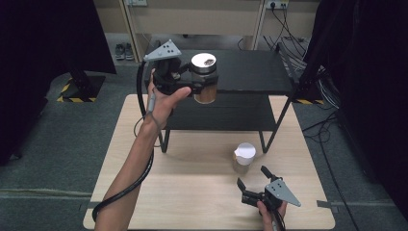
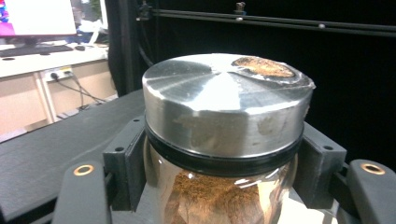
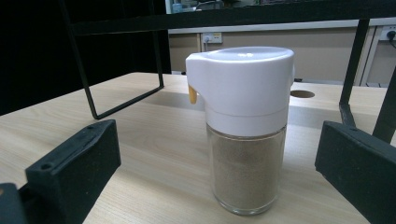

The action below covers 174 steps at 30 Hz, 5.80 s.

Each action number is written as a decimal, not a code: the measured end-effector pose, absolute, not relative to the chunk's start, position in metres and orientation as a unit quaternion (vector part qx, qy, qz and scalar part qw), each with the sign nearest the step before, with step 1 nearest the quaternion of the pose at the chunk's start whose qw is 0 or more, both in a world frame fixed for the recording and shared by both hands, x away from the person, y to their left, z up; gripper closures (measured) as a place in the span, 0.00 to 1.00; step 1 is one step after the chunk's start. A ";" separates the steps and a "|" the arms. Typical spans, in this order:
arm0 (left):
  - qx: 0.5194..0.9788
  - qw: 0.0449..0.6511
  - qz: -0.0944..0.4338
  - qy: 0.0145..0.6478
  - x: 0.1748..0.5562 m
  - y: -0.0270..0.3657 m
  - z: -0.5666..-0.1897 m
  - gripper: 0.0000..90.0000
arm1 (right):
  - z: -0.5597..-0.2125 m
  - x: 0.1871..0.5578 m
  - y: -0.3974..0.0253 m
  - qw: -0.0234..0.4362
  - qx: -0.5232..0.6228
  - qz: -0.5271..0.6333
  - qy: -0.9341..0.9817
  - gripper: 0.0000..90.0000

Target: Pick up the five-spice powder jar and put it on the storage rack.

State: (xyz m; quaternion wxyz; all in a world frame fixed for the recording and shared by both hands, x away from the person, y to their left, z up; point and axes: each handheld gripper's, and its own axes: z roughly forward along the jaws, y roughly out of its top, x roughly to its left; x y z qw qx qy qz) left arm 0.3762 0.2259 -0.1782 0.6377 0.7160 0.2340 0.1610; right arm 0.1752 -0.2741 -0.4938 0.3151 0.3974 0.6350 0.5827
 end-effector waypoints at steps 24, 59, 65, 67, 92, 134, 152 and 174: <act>0.692 0.618 0.213 0.305 0.403 0.200 -0.179 0.34 | -0.494 0.177 -0.276 0.311 0.400 0.585 0.633 0.00; 0.652 0.642 0.239 0.326 0.383 0.196 -0.195 0.00 | -0.493 0.177 -0.275 0.310 0.397 0.584 0.637 0.00; 0.650 0.647 0.243 0.316 0.374 0.196 -0.197 0.00 | -0.493 0.177 -0.275 0.310 0.397 0.584 0.636 0.00; 0.647 0.650 0.245 0.314 0.371 0.196 -0.198 0.00 | -0.493 0.177 -0.275 0.310 0.398 0.584 0.636 0.00; 0.636 0.670 0.244 0.293 0.328 0.201 -0.230 0.00 | -0.493 0.176 -0.276 0.313 0.398 0.583 0.635 0.00; 0.627 0.682 0.236 0.293 0.253 0.210 -0.422 0.00 | -0.494 0.176 -0.276 0.313 0.397 0.584 0.636 0.00; 0.637 0.669 0.239 0.299 0.230 0.219 -0.458 0.00 | -0.494 0.176 -0.276 0.313 0.397 0.584 0.635 0.00; 0.637 0.651 0.235 0.340 0.196 0.232 -0.514 0.00 | -0.494 0.177 -0.277 0.308 0.400 0.586 0.634 0.00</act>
